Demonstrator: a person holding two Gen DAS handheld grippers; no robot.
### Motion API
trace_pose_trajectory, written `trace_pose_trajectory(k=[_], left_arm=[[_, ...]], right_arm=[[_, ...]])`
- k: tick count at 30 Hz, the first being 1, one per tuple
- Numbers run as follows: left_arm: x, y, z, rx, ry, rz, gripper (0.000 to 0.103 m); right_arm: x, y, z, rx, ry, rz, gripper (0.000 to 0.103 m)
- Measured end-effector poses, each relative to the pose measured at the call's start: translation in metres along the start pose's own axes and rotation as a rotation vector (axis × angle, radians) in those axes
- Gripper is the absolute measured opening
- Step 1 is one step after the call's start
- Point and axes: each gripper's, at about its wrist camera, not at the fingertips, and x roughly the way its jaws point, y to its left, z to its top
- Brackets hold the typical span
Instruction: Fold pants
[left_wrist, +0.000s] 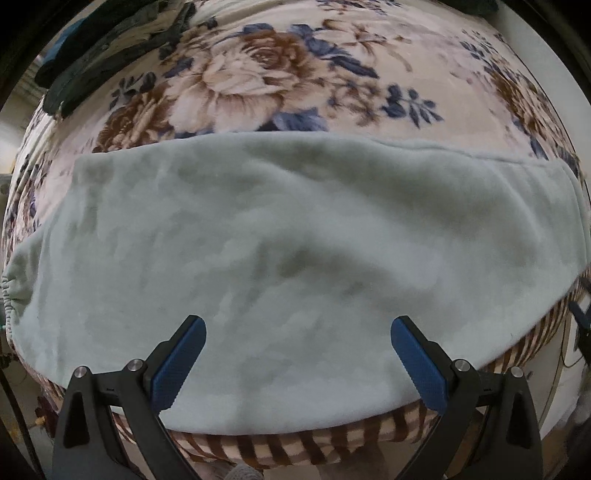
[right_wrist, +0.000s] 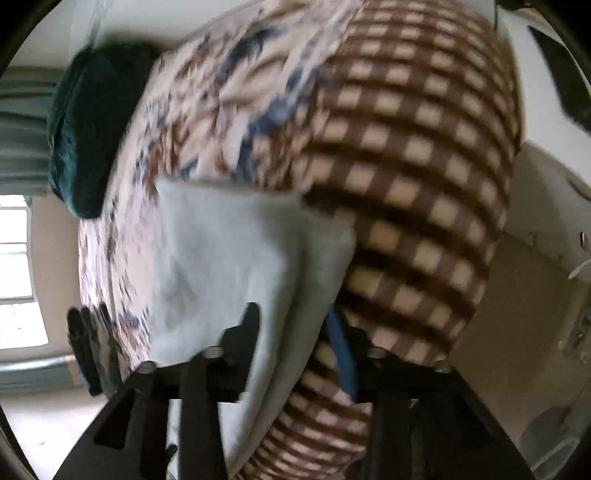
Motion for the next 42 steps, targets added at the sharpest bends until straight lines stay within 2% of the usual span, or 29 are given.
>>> trace_pose_trajectory(k=[4,6,7,8,9,10,13,17,20,21,23,24,25,29,30,34,38,42], left_arm=[[0.006,-0.011,-0.007,0.018,0.024,-0.018,0.103],[0.008,-0.017,-0.010,0.032,0.027,-0.024,0.103],[0.010,-0.019,-0.011,0.040,0.029,-0.026,0.103],[0.011,-0.023,-0.012,0.049,0.033,-0.025,0.103],[0.013,-0.026,-0.014,0.056,0.037,-0.027,0.103],[0.013,-0.029,-0.015,0.061,0.046,-0.033,0.103],[0.005,-0.036,-0.019,0.084,0.034,-0.048,0.103],[-0.001,-0.040,-0.019,0.101,0.029,-0.070,0.103],[0.002,-0.041,-0.018,0.097,0.032,-0.065,0.103],[0.004,-0.037,-0.012,0.093,0.035,-0.063,0.103],[0.008,-0.038,-0.012,0.089,0.038,-0.054,0.103],[0.011,-0.037,-0.010,0.084,0.036,-0.050,0.103],[0.019,-0.036,-0.009,0.075,0.029,-0.048,0.103],[0.048,-0.024,-0.005,0.035,0.032,-0.031,0.103],[0.057,-0.020,-0.003,0.002,0.048,-0.043,0.103],[0.070,-0.011,0.005,-0.075,0.056,-0.070,0.103],[0.078,-0.011,0.010,-0.079,0.066,-0.059,0.103],[0.090,-0.004,0.012,-0.088,0.076,-0.078,0.103]], right_arm=[[-0.006,-0.006,0.019,0.031,-0.056,0.060,0.054],[-0.003,-0.007,0.028,0.025,-0.056,0.089,0.054],[0.005,-0.004,0.033,0.018,-0.033,0.064,0.053],[0.014,-0.001,0.037,0.012,-0.016,0.054,0.049],[0.019,0.005,0.039,-0.001,-0.022,0.059,0.021],[0.022,0.009,0.039,-0.014,-0.021,0.061,0.016],[-0.001,0.027,0.038,-0.045,-0.067,0.052,0.011],[-0.046,0.038,0.031,-0.034,-0.100,0.084,0.011],[-0.040,0.035,0.028,-0.102,-0.091,-0.016,0.011],[-0.029,0.025,0.027,-0.097,-0.060,-0.041,0.011],[-0.002,-0.005,0.029,-0.038,0.034,-0.035,0.014],[0.001,-0.017,0.030,0.002,0.044,-0.017,0.022],[0.002,-0.026,0.031,0.042,0.042,0.010,0.035],[-0.018,-0.051,0.017,0.113,-0.072,0.187,0.058],[-0.018,-0.053,0.014,0.118,-0.074,0.190,0.068],[0.013,-0.061,0.009,0.102,-0.012,0.257,0.069],[0.043,-0.055,0.018,0.078,0.028,0.419,0.071],[0.064,-0.032,0.025,0.027,0.060,0.500,0.071]])
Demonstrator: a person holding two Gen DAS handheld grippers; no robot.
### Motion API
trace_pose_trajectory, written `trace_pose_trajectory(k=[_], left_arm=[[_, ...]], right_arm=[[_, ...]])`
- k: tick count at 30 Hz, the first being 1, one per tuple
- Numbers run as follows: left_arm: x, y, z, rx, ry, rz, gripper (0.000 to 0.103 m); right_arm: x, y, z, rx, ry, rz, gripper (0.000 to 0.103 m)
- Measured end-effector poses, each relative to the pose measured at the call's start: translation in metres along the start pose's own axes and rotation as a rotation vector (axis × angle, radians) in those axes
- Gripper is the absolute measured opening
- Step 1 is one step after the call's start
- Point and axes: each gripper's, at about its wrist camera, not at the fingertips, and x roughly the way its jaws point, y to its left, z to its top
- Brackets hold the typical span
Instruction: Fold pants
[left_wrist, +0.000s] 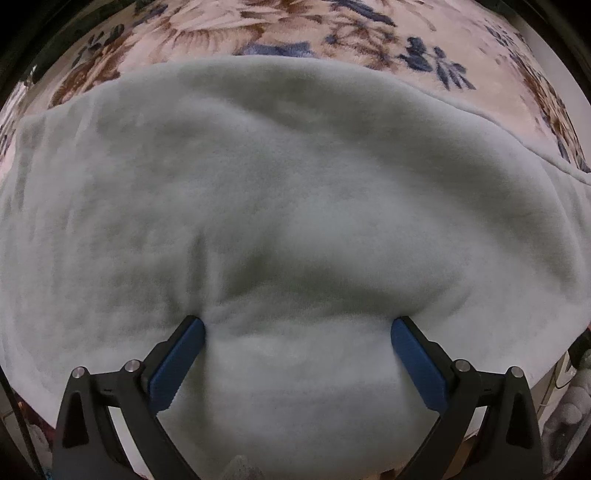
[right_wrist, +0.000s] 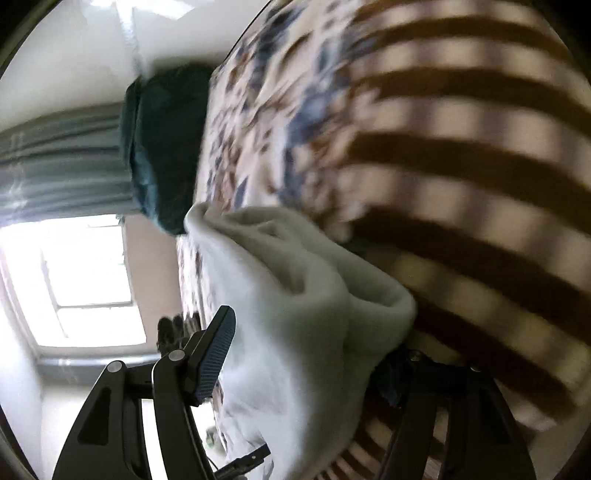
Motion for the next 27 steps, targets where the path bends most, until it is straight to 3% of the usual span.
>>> trace_pose_trajectory(k=[2,3,4,5,7,10,14,20,23,27], left_arm=[[0.003,0.003,0.003,-0.018,0.010,-0.011,0.103],[0.005,0.004,0.004,-0.023,0.015,-0.013,0.103],[0.007,0.005,0.006,-0.028,0.030,-0.010,0.103],[0.009,0.005,0.010,-0.030,0.049,-0.007,0.103],[0.007,0.010,0.021,-0.040,0.072,-0.023,0.103],[-0.012,0.022,0.023,-0.069,0.028,-0.077,0.103],[-0.045,0.055,0.015,-0.103,-0.048,-0.045,0.103],[-0.074,0.143,0.007,-0.173,-0.091,0.005,0.103],[-0.080,0.194,-0.004,-0.195,-0.091,0.045,0.103],[-0.084,0.268,-0.017,-0.247,-0.072,0.067,0.103]], right_arm=[[0.015,0.004,0.001,-0.005,0.019,0.023,0.070],[0.023,0.006,0.002,-0.013,0.026,0.036,0.058],[0.032,0.008,0.002,-0.026,0.032,0.016,0.034],[0.038,0.009,0.002,-0.025,0.041,0.012,0.023],[0.040,0.009,0.001,0.002,0.016,-0.005,0.021],[0.029,0.020,0.000,0.023,-0.064,-0.042,0.020],[0.017,0.050,-0.014,-0.009,-0.084,-0.087,0.020],[0.008,0.160,-0.060,-0.245,-0.125,-0.243,0.020],[0.015,0.212,-0.105,-0.337,-0.161,-0.306,0.020],[0.049,0.270,-0.200,-0.497,-0.179,-0.378,0.020]])
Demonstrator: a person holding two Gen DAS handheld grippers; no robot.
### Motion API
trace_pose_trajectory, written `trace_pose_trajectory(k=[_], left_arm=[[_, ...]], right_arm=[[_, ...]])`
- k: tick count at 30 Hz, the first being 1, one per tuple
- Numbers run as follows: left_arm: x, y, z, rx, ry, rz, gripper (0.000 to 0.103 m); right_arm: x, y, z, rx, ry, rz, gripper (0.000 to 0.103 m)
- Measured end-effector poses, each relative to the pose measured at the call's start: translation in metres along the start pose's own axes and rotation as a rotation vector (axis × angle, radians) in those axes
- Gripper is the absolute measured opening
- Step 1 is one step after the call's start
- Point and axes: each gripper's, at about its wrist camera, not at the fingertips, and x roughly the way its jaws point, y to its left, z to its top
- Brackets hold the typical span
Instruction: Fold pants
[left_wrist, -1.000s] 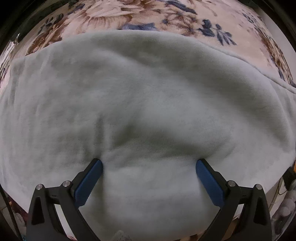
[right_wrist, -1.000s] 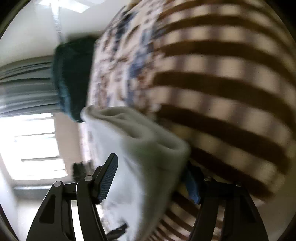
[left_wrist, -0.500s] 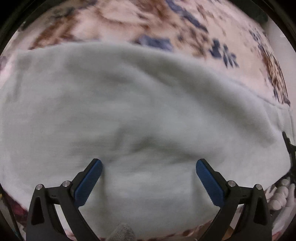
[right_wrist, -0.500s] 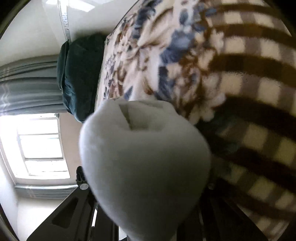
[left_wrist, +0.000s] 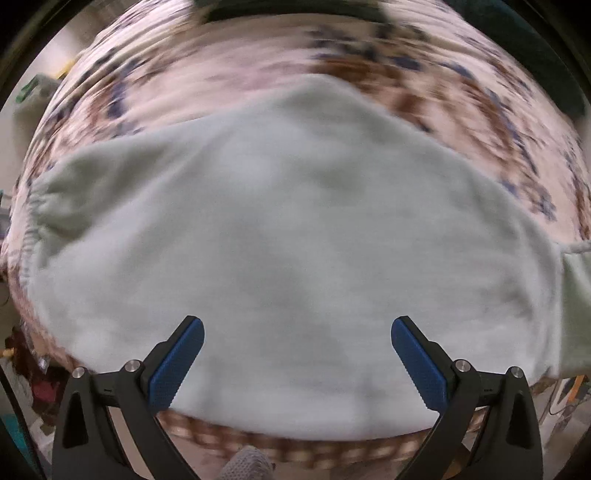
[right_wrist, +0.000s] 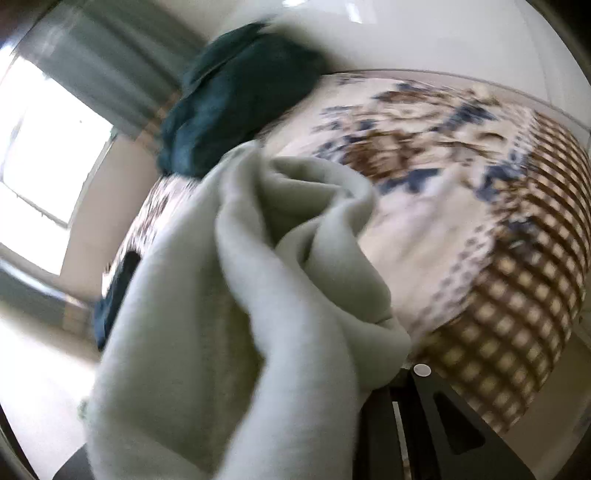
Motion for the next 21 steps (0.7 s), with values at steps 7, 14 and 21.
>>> trace_pose_trajectory(k=[7,14,21], left_arm=[[-0.018,0.116,0.009,-0.044,-0.025,0.018,0.103],[-0.046,0.168,0.017,-0.043,-0.100,0.033,0.103],[-0.062,0.136,0.051,-0.030,-0.122,-0.137,0.103]], right_arm=[[0.057,0.155,-0.144,-0.350,0.105,-0.075,0.020],[0.124,0.223,-0.300,-0.750,0.297,-0.242,0.035],[0.097,0.226,-0.273,-0.663,0.546,0.061,0.092]])
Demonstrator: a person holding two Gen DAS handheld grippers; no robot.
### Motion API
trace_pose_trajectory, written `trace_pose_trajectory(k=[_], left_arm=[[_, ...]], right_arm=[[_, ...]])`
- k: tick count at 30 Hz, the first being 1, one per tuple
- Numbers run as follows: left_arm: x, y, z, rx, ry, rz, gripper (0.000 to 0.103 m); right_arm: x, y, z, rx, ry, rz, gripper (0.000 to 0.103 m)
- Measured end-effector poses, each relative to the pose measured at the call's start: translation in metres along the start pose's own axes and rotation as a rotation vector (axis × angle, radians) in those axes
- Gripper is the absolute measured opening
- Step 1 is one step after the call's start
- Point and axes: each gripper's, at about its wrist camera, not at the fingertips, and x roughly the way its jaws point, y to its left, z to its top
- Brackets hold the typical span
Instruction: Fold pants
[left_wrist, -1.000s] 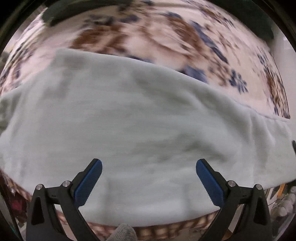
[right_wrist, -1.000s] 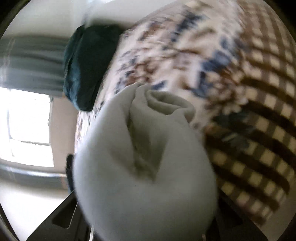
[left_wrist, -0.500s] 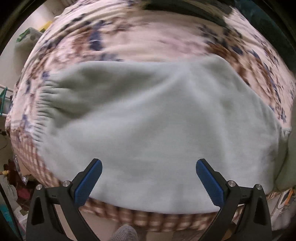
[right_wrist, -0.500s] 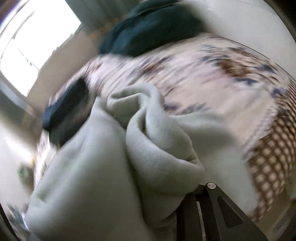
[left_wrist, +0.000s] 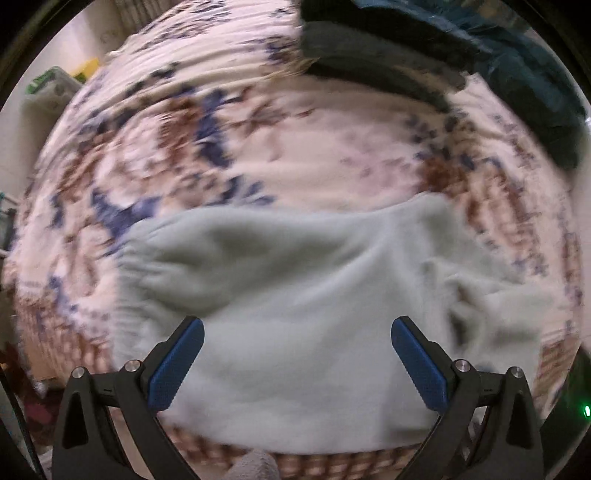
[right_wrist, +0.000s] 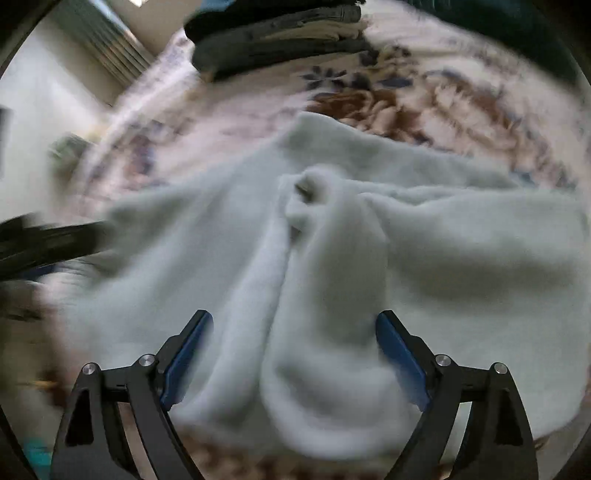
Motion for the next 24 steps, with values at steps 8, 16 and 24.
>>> trace_pose_trajectory(k=[8,16,24], left_arm=[[0.065,-0.098,0.009,0.154,0.208,-0.172,0.103],[0.062,-0.139,0.006,0.307,0.093,-0.147,0.022],[0.087,-0.110,0.016,0.174,0.186,-0.188,0.039]], right_arm=[[-0.085,-0.130,-0.025,0.404,-0.019,-0.001,0.092],[-0.095,-0.235,-0.038,0.623,-0.054,-0.121,0.092],[-0.087,-0.257,-0.048,0.695,-0.037,-0.098,0.092]])
